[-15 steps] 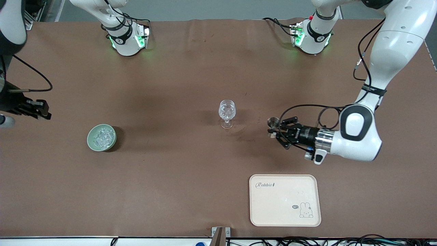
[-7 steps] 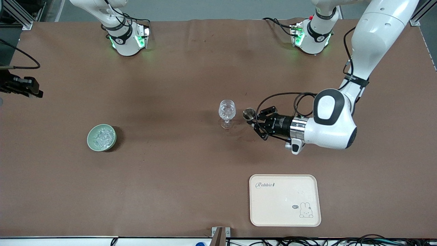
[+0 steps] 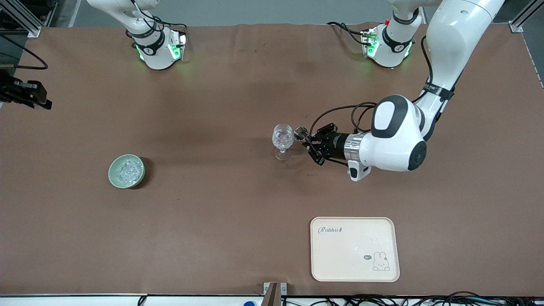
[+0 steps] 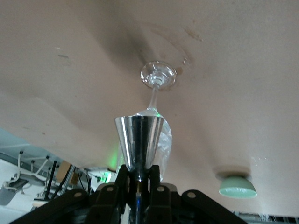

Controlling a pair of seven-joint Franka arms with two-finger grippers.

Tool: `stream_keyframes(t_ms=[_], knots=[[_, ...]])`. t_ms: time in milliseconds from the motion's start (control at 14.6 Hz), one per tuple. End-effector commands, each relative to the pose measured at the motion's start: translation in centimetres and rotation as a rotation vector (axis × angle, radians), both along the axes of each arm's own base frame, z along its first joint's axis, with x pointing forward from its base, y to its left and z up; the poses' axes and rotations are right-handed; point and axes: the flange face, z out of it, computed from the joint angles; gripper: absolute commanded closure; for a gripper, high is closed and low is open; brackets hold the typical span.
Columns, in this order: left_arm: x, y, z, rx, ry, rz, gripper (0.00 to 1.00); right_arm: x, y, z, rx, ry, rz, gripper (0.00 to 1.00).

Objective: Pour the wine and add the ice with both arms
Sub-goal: 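Tilt the jigger over the wine glass with the left gripper to pour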

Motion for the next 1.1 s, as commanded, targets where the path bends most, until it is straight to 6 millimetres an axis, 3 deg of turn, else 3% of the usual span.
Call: stream_keyframes(t_ms=[0, 481, 1031], knots=[[-1.1, -1.2, 1.0, 0.079, -0.031, 0.009, 1.0, -0.7, 0.1, -0.1, 0.003, -0.007, 0.001, 0.98], [-3.1, -4.6, 1.0, 0.203, -0.064, -0.012, 1.0, -0.5, 0.2, -0.2, 0.004, -0.01, 0.002, 0.98], [-3.9, -5.9, 0.8, 0.313, -0.079, 0.033, 1.0, -0.5, 0.0, -0.2, 0.004, -0.01, -0.001, 0.97]])
